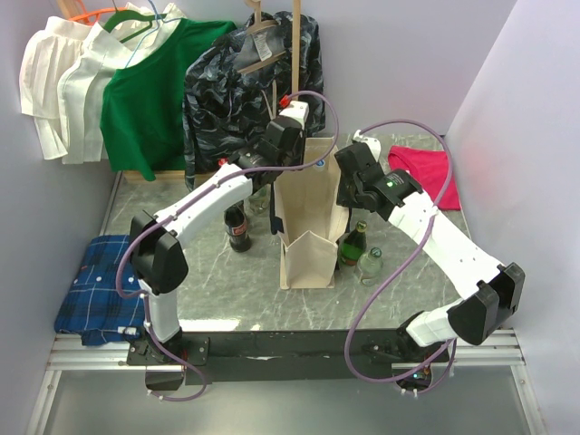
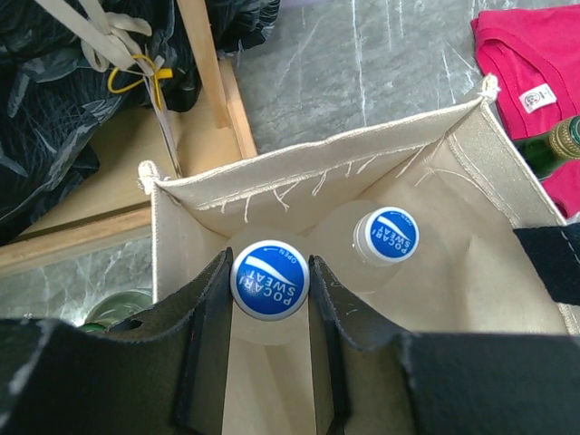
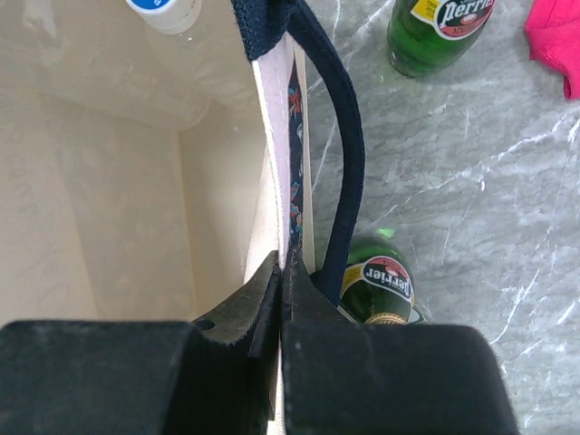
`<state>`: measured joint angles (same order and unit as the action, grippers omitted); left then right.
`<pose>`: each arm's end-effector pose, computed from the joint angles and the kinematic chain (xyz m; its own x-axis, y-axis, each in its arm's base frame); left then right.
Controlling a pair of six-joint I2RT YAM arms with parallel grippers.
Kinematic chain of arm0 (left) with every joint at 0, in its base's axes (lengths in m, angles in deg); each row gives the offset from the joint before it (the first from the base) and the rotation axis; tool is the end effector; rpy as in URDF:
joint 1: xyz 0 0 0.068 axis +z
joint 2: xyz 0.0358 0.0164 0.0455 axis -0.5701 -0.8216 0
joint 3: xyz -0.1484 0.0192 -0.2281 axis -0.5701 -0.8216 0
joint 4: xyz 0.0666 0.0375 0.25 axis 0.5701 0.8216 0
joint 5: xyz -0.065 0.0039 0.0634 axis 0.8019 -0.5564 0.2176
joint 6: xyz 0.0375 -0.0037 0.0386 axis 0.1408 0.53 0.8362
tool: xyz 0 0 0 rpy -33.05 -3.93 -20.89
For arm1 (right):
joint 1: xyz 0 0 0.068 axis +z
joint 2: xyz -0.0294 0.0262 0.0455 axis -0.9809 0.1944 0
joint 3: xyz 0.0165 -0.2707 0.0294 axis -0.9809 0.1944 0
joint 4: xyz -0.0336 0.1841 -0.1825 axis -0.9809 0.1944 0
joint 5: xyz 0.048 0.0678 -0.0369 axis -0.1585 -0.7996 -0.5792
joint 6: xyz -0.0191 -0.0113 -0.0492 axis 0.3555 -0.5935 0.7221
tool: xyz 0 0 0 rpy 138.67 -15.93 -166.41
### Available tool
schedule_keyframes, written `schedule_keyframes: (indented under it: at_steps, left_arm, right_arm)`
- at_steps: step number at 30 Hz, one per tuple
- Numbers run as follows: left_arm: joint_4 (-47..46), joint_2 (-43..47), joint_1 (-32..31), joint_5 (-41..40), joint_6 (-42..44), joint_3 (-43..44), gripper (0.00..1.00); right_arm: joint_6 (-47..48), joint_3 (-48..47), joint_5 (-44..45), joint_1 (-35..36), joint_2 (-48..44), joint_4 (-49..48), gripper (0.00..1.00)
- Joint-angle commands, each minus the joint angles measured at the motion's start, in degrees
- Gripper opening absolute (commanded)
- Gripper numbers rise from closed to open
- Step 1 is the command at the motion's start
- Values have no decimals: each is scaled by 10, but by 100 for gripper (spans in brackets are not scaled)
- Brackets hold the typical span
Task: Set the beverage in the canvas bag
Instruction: Place the drink in the canvas bag.
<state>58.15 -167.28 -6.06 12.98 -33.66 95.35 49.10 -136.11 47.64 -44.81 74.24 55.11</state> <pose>0.3425 -0.2813 0.3613 -0.4574 0.0182 -0.8891 0.2894 0.9484 -0.1294 0.2490 0.1531 0.3617 -0.6994 0.1144 -0.7055 0.0310 0.9910 0.1299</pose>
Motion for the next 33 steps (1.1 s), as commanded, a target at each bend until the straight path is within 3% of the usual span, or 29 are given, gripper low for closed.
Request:
schedule_keyframes:
  at_steps: [1, 21, 33]
  left_arm:
    - [-99, 19, -2, 0, -11, 9, 1]
    - [-86, -24, -4, -5, -11, 14, 1]
    - [-93, -15, -3, -3, -23, -29, 1]
  right_arm:
    - [-10, 5, -1, -1, -17, -12, 0]
    - [-11, 4, -4, -1, -8, -12, 0]
    - [-11, 9, -3, -3, -10, -13, 0]
